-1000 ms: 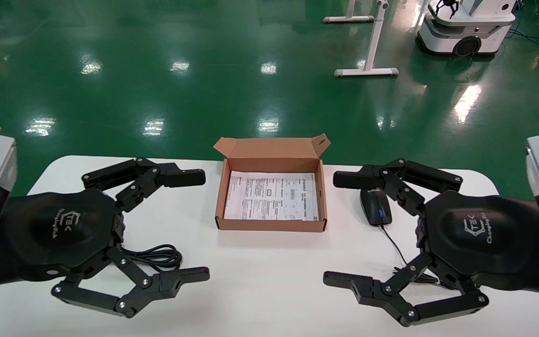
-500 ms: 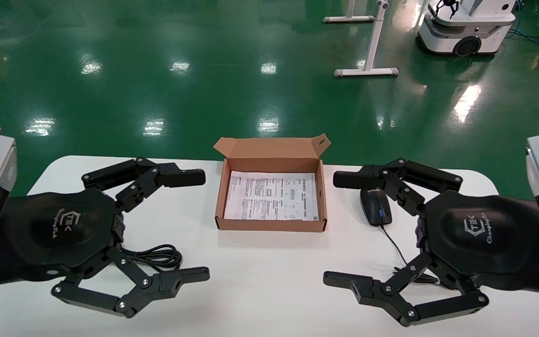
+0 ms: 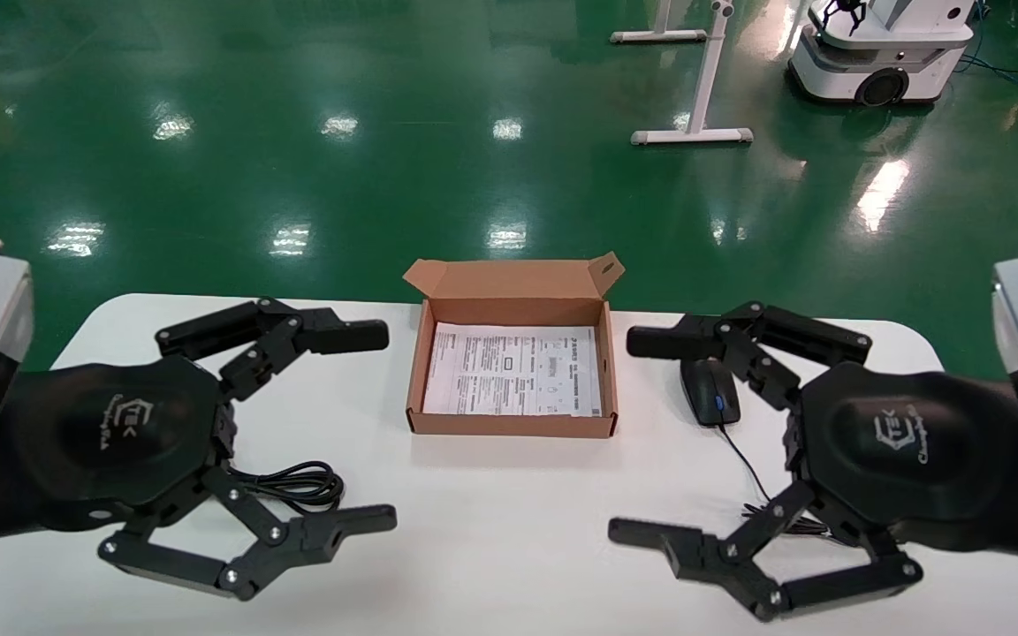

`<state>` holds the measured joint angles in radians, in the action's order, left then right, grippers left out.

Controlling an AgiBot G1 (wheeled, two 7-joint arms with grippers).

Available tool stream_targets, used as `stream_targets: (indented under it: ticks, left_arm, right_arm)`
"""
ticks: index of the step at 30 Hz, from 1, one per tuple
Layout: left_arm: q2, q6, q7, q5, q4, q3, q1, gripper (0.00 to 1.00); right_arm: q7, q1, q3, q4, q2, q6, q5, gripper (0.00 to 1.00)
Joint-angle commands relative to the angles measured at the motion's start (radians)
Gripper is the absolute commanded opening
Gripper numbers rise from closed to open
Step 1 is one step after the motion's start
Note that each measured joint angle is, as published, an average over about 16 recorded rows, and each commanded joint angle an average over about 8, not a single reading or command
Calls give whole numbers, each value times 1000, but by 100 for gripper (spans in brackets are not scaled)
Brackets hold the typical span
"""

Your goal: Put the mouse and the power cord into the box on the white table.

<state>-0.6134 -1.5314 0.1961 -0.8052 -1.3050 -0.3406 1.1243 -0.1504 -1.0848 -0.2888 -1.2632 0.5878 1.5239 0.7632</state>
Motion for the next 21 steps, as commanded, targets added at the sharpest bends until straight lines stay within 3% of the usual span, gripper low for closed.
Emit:
stream_targets:
  ticks: [1, 7, 12, 21]
  left_arm:
    - [-1, -13, 5, -13, -9, -4, 2, 100]
    - [8, -59, -4, -202, -27, -191, 163, 100]
    - [15, -58, -49, -336, -7, -334, 292, 100]
    - [-44, -54, -166, -595, 149, -545, 499, 100]
  right_arm:
    - [1, 2, 2, 1, -3, 5, 1, 100]
    - [131, -40, -53, 61, -78, 63, 113, 100]
    - [281, -103, -132, 154, -127, 58, 254, 100]
    - [522, -258, -254, 349, -75, 45, 537, 100]
